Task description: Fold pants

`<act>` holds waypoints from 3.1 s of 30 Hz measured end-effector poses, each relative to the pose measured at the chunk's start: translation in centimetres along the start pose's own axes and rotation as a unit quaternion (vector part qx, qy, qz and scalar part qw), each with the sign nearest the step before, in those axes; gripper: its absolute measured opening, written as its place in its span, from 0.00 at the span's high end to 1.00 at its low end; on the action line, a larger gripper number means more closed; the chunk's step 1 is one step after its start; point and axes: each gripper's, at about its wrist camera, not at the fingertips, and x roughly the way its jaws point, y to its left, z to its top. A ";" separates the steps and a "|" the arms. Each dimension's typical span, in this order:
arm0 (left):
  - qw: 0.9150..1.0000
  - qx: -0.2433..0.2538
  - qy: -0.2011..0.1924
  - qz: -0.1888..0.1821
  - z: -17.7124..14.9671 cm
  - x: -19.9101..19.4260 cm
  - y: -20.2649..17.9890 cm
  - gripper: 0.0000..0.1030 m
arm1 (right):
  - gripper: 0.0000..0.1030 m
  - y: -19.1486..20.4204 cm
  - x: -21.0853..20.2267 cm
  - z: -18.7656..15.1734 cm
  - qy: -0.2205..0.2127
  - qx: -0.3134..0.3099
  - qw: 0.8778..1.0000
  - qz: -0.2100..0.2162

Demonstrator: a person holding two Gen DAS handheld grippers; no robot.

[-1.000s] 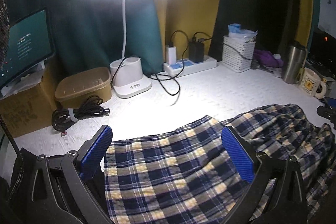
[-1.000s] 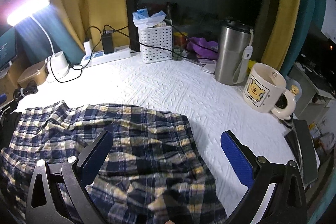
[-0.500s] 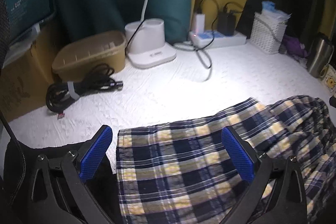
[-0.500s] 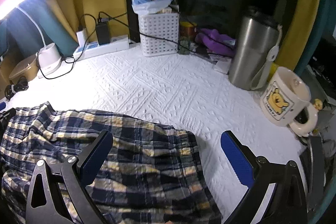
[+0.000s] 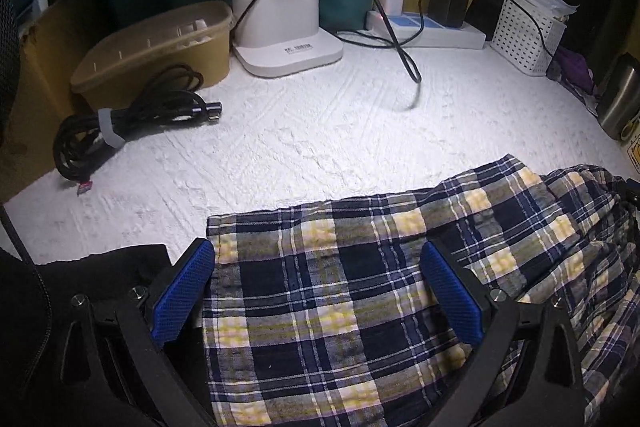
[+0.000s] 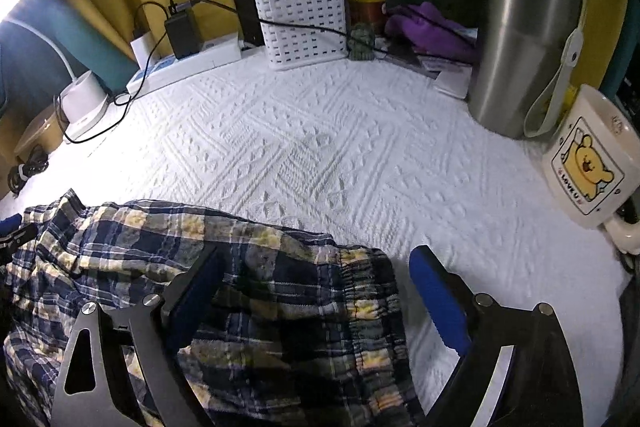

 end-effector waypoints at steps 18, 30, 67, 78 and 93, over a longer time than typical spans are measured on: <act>0.999 0.044 -0.023 -0.014 0.2 -1.3 -1.6 0.93 | 0.72 0.4 -1.7 -0.4 -0.039 -0.033 0.999 -0.010; 0.991 0.101 -0.080 -0.042 5.5 -3.6 -5.8 0.97 | 0.73 -3.4 -4.3 3.2 -0.100 -0.014 0.993 -0.068; 0.992 0.094 -0.073 0.037 4.9 0.0 -4.1 0.98 | 0.40 -8.2 0.0 1.8 -0.027 0.035 0.993 -0.112; 0.996 0.047 -0.066 0.020 5.5 -0.9 -1.9 0.52 | 0.23 -8.2 -1.8 1.2 -0.036 0.035 0.991 -0.121; 0.995 0.072 -0.065 -0.033 -0.6 -7.5 -3.1 0.50 | 0.23 -8.3 -11.1 -5.0 -0.073 0.047 0.989 -0.123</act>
